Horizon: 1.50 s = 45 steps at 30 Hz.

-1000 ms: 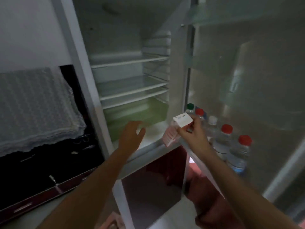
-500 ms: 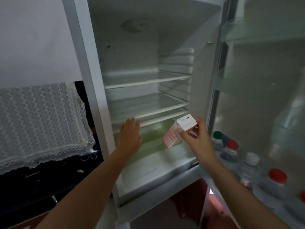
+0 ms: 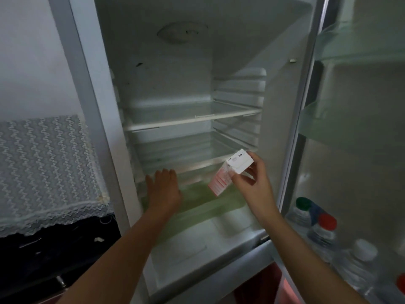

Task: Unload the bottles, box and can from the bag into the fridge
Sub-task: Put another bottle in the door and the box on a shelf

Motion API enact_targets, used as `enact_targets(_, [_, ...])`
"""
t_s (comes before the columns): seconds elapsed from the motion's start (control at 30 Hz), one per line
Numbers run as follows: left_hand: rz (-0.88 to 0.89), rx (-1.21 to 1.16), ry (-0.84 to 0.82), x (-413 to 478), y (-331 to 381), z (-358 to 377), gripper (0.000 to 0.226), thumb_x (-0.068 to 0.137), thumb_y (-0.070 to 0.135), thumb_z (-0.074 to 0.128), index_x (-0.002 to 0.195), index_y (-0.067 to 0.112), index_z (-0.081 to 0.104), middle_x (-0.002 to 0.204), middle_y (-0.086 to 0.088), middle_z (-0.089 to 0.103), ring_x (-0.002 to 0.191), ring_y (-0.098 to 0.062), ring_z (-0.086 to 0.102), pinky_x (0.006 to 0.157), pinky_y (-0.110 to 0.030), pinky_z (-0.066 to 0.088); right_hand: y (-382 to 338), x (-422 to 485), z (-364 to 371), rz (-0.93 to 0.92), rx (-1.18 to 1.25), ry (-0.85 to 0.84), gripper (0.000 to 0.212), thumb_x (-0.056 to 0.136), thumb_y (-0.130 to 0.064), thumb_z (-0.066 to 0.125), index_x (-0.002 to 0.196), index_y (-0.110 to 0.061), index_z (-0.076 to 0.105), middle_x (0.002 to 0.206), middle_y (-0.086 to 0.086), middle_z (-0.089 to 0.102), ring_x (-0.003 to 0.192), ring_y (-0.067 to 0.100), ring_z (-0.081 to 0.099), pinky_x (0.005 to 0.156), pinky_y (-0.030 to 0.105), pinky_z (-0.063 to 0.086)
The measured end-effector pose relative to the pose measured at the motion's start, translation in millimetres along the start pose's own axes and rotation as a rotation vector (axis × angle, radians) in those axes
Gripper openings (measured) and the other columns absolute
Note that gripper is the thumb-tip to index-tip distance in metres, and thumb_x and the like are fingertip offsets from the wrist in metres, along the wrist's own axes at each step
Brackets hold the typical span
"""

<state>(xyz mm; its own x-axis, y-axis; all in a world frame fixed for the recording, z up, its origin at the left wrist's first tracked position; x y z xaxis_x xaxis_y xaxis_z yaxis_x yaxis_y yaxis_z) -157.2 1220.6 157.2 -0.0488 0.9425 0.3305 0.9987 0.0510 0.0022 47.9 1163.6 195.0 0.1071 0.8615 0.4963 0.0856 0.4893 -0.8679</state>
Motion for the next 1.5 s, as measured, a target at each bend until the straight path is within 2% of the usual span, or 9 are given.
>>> enact_targets(0.13, [0.034,0.034,0.075,-1,-3,-2,0.051,0.088,0.024,0.044,0.135,0.010,0.031,0.134,-0.011,0.042,0.124,-0.029,0.038,0.107,-0.049,0.027,-5,17,6,-0.024,0.022,-0.013,0.046,0.081,-0.012,0.065,0.117,-0.030,0.043,0.113,-0.011,0.060,0.109,0.010,0.056,0.093,0.030,0.048])
enact_targets(0.33, [0.023,0.033,0.068,2,-7,-1,0.047,0.089,0.020,0.040,0.135,0.016,0.031,0.137,-0.008,0.040,0.125,-0.027,0.037,0.106,-0.047,0.027,-28,43,13,-0.136,0.175,0.072,0.036,0.085,-0.007,0.059,0.113,-0.019,0.041,0.101,-0.009,0.058,0.096,0.006,0.058,0.074,0.009,0.049])
enact_targets(0.5, [0.058,-0.035,0.134,2,-13,0,0.043,0.078,0.014,0.049,0.121,0.011,0.052,0.116,-0.013,0.059,0.105,-0.032,0.054,0.091,-0.048,0.038,-22,66,29,-0.084,0.142,-0.002,0.026,0.088,-0.019,0.056,0.110,-0.021,0.043,0.094,-0.011,0.061,0.084,-0.001,0.061,0.068,0.013,0.051])
enact_targets(0.7, [0.041,-0.043,0.097,1,-17,0,0.052,0.090,0.016,0.041,0.140,0.020,0.026,0.144,-0.005,0.034,0.131,-0.022,0.033,0.111,-0.042,0.023,3,84,61,0.021,0.098,-0.084,0.027,0.088,-0.018,0.058,0.109,-0.020,0.042,0.103,0.001,0.060,0.090,0.015,0.062,0.058,0.008,0.050])
enact_targets(0.8, [0.016,-0.028,0.077,0,-16,1,0.051,0.091,0.016,0.042,0.140,0.017,0.026,0.145,-0.004,0.033,0.132,-0.021,0.033,0.113,-0.041,0.020,5,97,75,0.052,0.098,-0.133,0.040,0.088,-0.021,0.057,0.123,-0.020,0.037,0.113,-0.001,0.057,0.098,0.014,0.058,0.071,0.016,0.049])
enact_targets(0.93, [0.021,-0.016,0.182,-1,-17,-1,0.045,0.066,0.020,0.071,0.110,0.015,0.061,0.106,-0.003,0.067,0.092,-0.019,0.065,0.086,-0.033,0.051,9,106,88,0.055,0.065,-0.099,0.048,0.086,-0.026,0.060,0.127,-0.018,0.036,0.114,0.000,0.059,0.102,0.018,0.060,0.084,0.035,0.051])
enact_targets(1.1, [0.030,0.064,0.211,1,-19,-2,0.051,0.037,0.025,0.082,0.086,0.017,0.069,0.078,0.003,0.070,0.063,-0.013,0.066,0.062,-0.027,0.057,10,100,94,0.031,0.046,-0.023,0.038,0.084,-0.031,0.062,0.114,-0.021,0.042,0.102,-0.008,0.056,0.093,0.011,0.057,0.076,0.025,0.047])
enact_targets(1.3, [0.018,0.051,0.212,-1,-16,-9,0.054,0.036,0.027,0.086,0.087,0.020,0.070,0.081,0.006,0.071,0.065,-0.010,0.067,0.063,-0.026,0.056,7,102,101,0.054,0.037,-0.058,0.052,0.079,-0.027,0.068,0.120,-0.020,0.036,0.107,-0.005,0.057,0.093,0.012,0.058,0.070,0.019,0.044])
enact_targets(1.5, [-0.030,-0.040,0.130,-4,-12,-14,0.046,0.089,0.015,0.041,0.135,0.016,0.037,0.139,-0.003,0.045,0.120,-0.023,0.046,0.104,-0.032,0.032,9,103,93,0.080,0.079,-0.071,0.062,0.080,-0.017,0.067,0.129,-0.025,0.031,0.111,-0.005,0.054,0.102,0.015,0.056,0.081,0.027,0.043])
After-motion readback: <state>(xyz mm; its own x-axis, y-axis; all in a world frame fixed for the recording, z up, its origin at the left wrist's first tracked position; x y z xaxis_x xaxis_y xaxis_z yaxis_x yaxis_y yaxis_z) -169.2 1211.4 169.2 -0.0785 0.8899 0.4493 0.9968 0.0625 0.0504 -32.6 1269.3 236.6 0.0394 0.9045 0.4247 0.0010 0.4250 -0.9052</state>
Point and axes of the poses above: each hand's wrist, its own x-axis towards the middle knuckle, its own z-axis out of the palm, y = z × x, the point moved 1 cm from there along x, towards the middle knuckle
